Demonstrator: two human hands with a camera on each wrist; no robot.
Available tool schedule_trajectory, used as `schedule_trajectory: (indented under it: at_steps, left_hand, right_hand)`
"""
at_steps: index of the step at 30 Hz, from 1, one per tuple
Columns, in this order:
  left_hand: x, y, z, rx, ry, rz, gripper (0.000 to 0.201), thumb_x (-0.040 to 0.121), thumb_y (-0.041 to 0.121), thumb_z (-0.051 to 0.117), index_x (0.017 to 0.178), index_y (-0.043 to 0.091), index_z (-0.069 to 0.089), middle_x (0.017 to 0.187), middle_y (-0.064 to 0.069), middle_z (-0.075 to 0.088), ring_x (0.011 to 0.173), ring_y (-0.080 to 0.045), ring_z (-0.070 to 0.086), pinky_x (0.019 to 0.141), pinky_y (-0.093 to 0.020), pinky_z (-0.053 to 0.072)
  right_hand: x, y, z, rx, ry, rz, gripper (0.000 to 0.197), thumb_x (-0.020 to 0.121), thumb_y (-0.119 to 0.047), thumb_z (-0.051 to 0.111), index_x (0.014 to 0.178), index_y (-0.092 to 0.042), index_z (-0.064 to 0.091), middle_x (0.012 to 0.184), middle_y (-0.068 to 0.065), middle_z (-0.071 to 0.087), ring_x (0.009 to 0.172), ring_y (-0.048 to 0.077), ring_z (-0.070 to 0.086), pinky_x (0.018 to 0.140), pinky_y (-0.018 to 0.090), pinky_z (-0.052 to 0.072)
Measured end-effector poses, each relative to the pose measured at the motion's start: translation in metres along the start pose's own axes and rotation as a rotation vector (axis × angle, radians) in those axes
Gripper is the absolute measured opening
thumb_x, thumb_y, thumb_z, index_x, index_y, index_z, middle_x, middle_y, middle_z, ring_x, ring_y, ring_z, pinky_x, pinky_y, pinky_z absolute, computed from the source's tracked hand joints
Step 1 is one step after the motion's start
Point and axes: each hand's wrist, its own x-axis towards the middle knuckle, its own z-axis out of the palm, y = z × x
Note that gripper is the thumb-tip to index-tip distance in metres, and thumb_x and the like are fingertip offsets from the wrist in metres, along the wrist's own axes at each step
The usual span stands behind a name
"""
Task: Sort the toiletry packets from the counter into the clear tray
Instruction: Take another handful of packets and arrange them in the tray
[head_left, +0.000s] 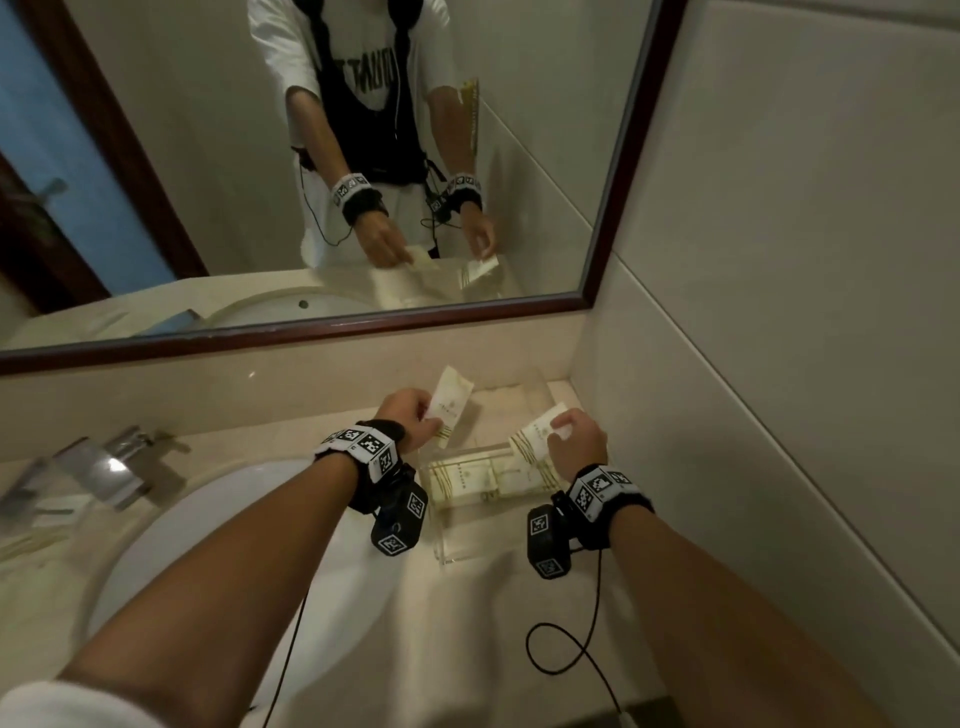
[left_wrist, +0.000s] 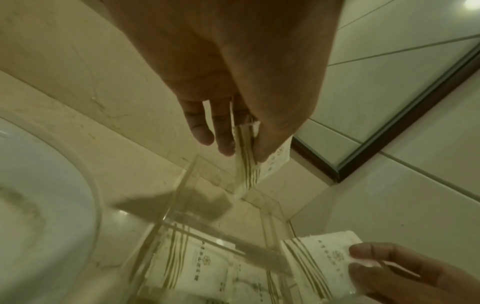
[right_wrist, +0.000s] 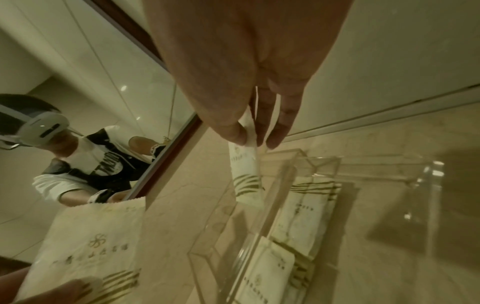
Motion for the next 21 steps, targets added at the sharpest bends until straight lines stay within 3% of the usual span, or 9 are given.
schedule_trajectory:
  at_steps: [3,6,10,15,18,21]
  left_hand:
    - [0.002,0.003,0.007,0.002,-0.015,-0.014,0.024,0.088,0.018,0.062,0.110,0.007,0.065,0.111,-0.012,0.068,0.101,-0.026,0.063,0.075,-0.023,0.043]
    - [0.006,0.000,0.011,0.016,-0.027,-0.032,0.026,0.088,0.018,0.061,0.111,0.008,0.065,0.112,-0.011,0.068,0.101,-0.026,0.064,0.077,-0.024,0.044]
    - [0.011,-0.008,0.017,0.028,-0.044,-0.070,0.025,0.088,0.019,0.061,0.111,0.009,0.064,0.111,-0.011,0.068,0.098,-0.025,0.064,0.075,-0.025,0.044]
    - [0.014,-0.013,0.025,0.049,-0.059,-0.095,0.023,0.088,0.019,0.061,0.109,0.010,0.064,0.108,-0.009,0.068,0.082,-0.017,0.056,0.071,-0.024,0.042]
    - [0.019,-0.015,0.028,0.051,-0.065,-0.101,0.023,0.088,0.018,0.061,0.109,0.010,0.065,0.108,-0.009,0.068,0.081,-0.017,0.055,0.071,-0.023,0.042]
    - [0.023,-0.017,0.031,0.047,-0.075,-0.104,0.023,0.088,0.018,0.061,0.109,0.010,0.065,0.107,-0.009,0.068,0.082,-0.018,0.057,0.071,-0.024,0.043]
  right_hand:
    - [0.003,0.019,0.002,-0.020,-0.032,0.100,0.023,0.087,0.000,0.050,0.103,-0.010,0.064,0.114,0.015,0.063,0.099,0.033,0.060,0.073,0.025,0.041]
    - [0.007,0.033,0.010,0.001,-0.073,0.193,0.027,0.089,0.003,0.045,0.106,-0.007,0.063,0.118,0.018,0.061,0.100,0.034,0.061,0.072,0.027,0.045]
    - [0.009,0.046,0.022,-0.010,-0.126,0.265,0.028,0.089,0.006,0.043,0.109,-0.003,0.060,0.120,0.019,0.060,0.104,0.034,0.060,0.071,0.025,0.040]
    - [0.009,0.051,0.036,0.023,-0.146,0.318,0.026,0.088,0.009,0.045,0.108,-0.002,0.057,0.118,0.019,0.061,0.088,0.027,0.054,0.069,0.025,0.041]
    - [0.011,0.055,0.043,0.042,-0.147,0.348,0.027,0.087,0.010,0.047,0.109,-0.003,0.056,0.119,0.019,0.060,0.096,0.030,0.058,0.071,0.026,0.043]
    - [0.012,0.058,0.048,0.047,-0.153,0.377,0.028,0.089,0.008,0.043,0.110,-0.005,0.055,0.119,0.020,0.060,0.088,0.029,0.054,0.071,0.028,0.044]
